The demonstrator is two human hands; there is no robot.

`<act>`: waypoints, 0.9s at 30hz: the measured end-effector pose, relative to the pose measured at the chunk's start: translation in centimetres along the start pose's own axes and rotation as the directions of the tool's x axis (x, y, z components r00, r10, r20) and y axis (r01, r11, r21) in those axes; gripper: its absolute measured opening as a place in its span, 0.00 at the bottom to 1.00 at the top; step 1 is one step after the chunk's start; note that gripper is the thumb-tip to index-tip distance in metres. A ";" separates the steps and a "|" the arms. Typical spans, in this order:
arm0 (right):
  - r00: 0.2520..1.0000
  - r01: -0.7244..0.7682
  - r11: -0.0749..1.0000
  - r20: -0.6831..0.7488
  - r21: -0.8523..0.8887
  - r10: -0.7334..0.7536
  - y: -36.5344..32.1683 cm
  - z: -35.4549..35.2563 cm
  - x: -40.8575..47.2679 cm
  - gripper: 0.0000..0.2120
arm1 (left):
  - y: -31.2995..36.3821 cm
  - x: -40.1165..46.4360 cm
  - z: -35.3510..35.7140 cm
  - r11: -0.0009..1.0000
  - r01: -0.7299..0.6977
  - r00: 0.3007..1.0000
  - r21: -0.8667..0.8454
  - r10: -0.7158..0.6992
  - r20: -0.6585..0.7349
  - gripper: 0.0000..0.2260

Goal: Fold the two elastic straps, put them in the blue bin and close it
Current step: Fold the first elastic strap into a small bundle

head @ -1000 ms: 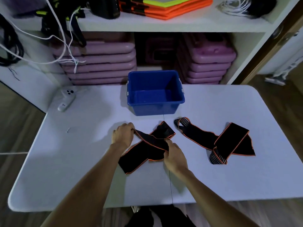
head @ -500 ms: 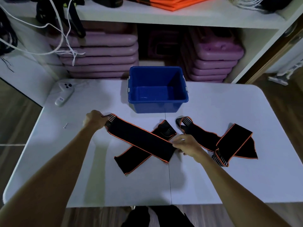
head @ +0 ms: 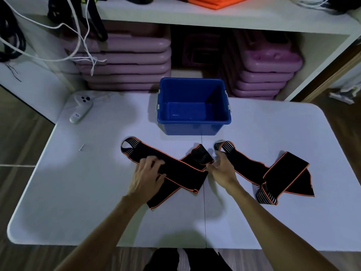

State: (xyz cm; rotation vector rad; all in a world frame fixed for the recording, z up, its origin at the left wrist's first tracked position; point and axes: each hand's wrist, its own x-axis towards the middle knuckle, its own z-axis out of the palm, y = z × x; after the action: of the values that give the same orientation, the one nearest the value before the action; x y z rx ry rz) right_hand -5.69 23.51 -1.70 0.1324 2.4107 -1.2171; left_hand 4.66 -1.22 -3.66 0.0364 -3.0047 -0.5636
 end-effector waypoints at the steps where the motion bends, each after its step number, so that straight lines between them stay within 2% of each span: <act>1: 1.000 0.002 1.000 0.022 -0.026 -0.001 0.0 0.1 0.2 0.21 | 0.8 0.5 0.4 0.999 -0.050 0.998 -0.008 0.050 0.029 0.18; 3: 1.000 -0.009 0.999 0.007 -0.041 0.009 0.3 0.4 0.4 0.11 | 1.7 1.7 1.1 0.999 -0.029 0.996 -0.016 0.030 0.081 0.20; 5: 0.999 -0.036 0.998 -0.030 -0.042 0.034 0.8 0.3 0.4 0.06 | 1.2 2.9 1.7 0.986 0.166 0.976 -0.031 -0.160 0.147 0.22; 7: 0.999 -0.033 0.998 -0.042 -0.051 0.031 1.1 -0.1 0.4 0.07 | -0.4 3.7 2.0 0.956 0.292 0.931 0.026 -0.291 0.223 0.24; 9: 0.999 -0.021 0.999 -0.030 -0.039 0.020 1.2 -0.2 0.1 0.15 | -1.9 3.8 2.3 0.954 0.296 0.921 0.053 -0.299 0.250 0.27; 11: 1.000 -0.010 0.999 -0.012 -0.044 0.010 1.1 0.2 0.0 0.18 | -2.6 3.6 2.4 0.957 0.287 0.926 0.032 -0.286 0.248 0.29; 14: 1.000 -0.011 0.998 -0.016 -0.067 0.010 1.0 1.5 -0.2 0.17 | -3.5 3.2 2.5 0.959 0.284 0.933 0.021 -0.281 0.223 0.29; 16: 0.994 -0.014 0.999 -0.110 -0.036 0.010 0.9 1.8 -0.3 0.16 | -4.3 3.2 2.1 0.942 0.334 0.920 0.038 -0.334 0.206 0.29; 18: 0.982 0.037 0.998 -0.185 -0.059 -0.047 0.9 2.0 -0.9 0.09 | -5.3 3.2 1.5 0.919 0.393 0.902 0.030 -0.392 0.179 0.29; 19: 0.978 0.088 0.990 -0.177 -0.112 -0.107 1.0 2.4 -1.4 0.08 | -5.7 3.0 1.3 0.918 0.394 0.904 0.031 -0.394 0.165 0.29; 22: 0.942 0.311 0.908 -0.034 -0.281 -0.333 0.9 4.1 -3.6 0.18 | -6.0 2.1 1.3 0.929 0.367 0.915 0.051 -0.370 0.163 0.29; 24: 0.854 0.495 0.748 0.091 -0.442 -0.512 0.7 5.5 -4.1 0.27 | -6.2 1.6 1.6 0.920 0.387 0.897 0.063 -0.392 0.204 0.29; 25: 0.811 0.560 0.665 0.165 -0.495 -0.561 0.6 6.2 -4.0 0.29 | -6.6 1.6 1.6 0.917 0.393 0.891 0.073 -0.399 0.215 0.29; 26: 0.789 0.596 0.625 0.221 -0.504 -0.573 0.4 6.6 -3.8 0.30 | -7.1 1.8 1.5 0.914 0.398 0.887 0.082 -0.406 0.221 0.29; 27: 0.787 0.606 0.630 0.249 -0.485 -0.565 0.1 6.9 -3.5 0.30 | -7.8 2.1 1.2 0.908 0.411 0.879 0.087 -0.420 0.225 0.29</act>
State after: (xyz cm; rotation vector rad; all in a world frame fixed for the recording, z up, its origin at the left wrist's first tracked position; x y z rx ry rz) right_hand -0.19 18.52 -3.89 -0.9370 2.7119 -0.6603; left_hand 2.51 -8.12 -7.41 0.6814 -3.2552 -0.5806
